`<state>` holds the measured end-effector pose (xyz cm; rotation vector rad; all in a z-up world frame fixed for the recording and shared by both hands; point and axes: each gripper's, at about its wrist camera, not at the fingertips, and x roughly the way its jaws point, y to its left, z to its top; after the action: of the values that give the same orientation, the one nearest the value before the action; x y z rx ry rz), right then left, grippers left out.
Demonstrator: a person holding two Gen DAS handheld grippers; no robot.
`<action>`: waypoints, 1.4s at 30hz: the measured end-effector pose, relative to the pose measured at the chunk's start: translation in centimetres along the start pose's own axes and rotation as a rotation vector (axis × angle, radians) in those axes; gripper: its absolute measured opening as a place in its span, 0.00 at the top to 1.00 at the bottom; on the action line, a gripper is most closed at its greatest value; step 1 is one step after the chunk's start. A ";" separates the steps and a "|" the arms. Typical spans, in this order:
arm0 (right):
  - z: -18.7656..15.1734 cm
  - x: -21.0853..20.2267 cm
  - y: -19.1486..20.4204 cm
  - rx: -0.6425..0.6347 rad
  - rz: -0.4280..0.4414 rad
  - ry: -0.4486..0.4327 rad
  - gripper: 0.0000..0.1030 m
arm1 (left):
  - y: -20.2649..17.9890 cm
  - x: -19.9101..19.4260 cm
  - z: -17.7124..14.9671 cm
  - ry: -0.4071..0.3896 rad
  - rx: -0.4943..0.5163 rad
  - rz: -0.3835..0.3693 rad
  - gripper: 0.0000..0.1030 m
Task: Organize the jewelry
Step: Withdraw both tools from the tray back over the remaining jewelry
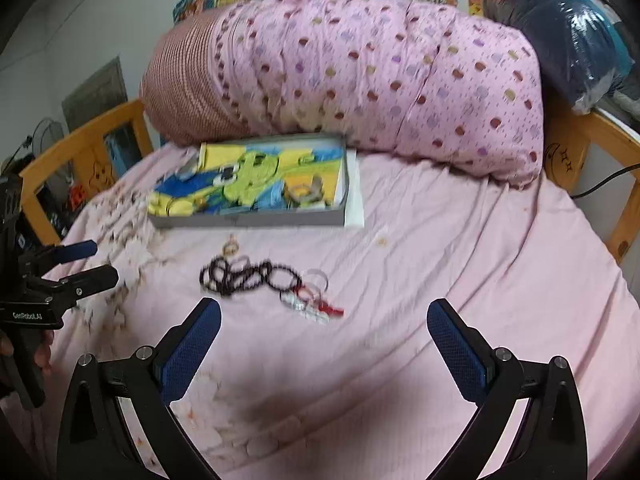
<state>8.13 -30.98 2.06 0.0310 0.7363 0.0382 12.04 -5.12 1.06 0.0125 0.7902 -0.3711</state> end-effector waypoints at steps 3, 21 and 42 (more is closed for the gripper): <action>-0.6 0.8 0.2 -0.010 0.015 0.041 0.02 | 0.4 0.9 -1.0 0.046 -0.007 -0.005 0.00; -2.7 6.1 -0.8 -0.006 0.058 0.167 0.02 | 0.5 5.4 -3.5 0.181 0.017 -0.036 0.00; -3.1 9.1 -1.0 -0.044 0.164 0.170 0.03 | 0.4 8.3 -1.8 0.167 -0.009 -0.172 0.00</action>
<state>12.82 -31.52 -6.37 0.0466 0.9010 0.2157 16.27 -7.11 -6.10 -0.0338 0.9612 -0.5341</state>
